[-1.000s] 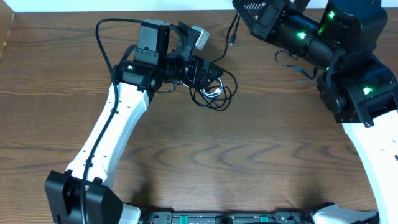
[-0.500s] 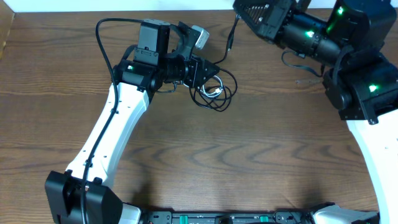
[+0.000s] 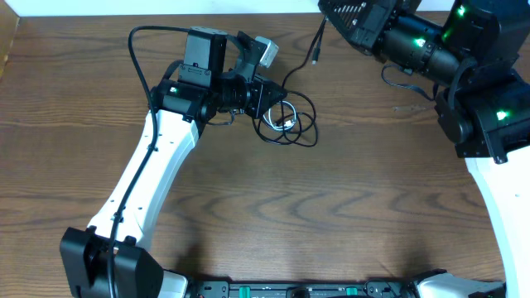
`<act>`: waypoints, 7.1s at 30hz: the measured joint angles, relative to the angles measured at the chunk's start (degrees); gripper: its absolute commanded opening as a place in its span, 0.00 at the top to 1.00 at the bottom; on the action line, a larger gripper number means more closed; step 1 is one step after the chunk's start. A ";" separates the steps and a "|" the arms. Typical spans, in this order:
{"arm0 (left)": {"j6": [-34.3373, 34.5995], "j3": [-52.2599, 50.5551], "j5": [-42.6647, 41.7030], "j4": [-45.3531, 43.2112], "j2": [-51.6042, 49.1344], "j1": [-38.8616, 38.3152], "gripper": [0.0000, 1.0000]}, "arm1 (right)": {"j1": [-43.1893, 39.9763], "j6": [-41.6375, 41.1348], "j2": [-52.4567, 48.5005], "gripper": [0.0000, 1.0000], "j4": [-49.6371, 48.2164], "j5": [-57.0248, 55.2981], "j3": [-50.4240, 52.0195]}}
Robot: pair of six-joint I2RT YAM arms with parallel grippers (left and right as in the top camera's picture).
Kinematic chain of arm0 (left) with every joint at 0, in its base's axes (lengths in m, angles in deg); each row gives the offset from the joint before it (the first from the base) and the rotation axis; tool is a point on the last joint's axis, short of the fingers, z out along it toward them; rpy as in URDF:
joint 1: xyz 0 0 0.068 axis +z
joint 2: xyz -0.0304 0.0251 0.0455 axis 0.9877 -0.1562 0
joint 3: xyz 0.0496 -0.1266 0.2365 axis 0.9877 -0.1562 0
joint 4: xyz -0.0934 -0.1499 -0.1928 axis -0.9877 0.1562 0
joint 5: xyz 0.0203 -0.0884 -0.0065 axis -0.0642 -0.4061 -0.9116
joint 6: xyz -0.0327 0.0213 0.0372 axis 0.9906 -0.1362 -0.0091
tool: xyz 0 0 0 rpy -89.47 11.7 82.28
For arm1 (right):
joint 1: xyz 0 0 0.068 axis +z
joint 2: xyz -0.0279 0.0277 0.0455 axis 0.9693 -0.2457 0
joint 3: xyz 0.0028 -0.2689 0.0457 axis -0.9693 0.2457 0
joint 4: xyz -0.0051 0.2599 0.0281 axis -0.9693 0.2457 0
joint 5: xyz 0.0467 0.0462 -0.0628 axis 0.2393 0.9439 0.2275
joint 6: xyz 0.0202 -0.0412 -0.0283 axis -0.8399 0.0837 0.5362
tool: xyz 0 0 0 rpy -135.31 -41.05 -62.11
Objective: Untangle cables
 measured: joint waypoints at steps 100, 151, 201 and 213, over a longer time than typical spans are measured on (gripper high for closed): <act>59.47 1.14 31.54 -39.60 14.58 5.66 0.93 | -9.86 24.28 -4.13 0.01 -7.58 -3.32 54.01; -4.87 2.97 52.39 -45.57 -24.28 42.01 0.07 | -0.66 24.76 -4.09 0.01 -8.92 -17.70 63.39; 30.51 3.87 23.93 -59.93 -31.93 42.93 0.88 | -0.66 23.34 -4.00 0.01 -3.72 -16.04 63.21; 21.38 5.05 32.20 -34.67 -32.11 45.11 0.03 | -0.66 22.88 -3.98 0.01 -4.48 -15.98 63.30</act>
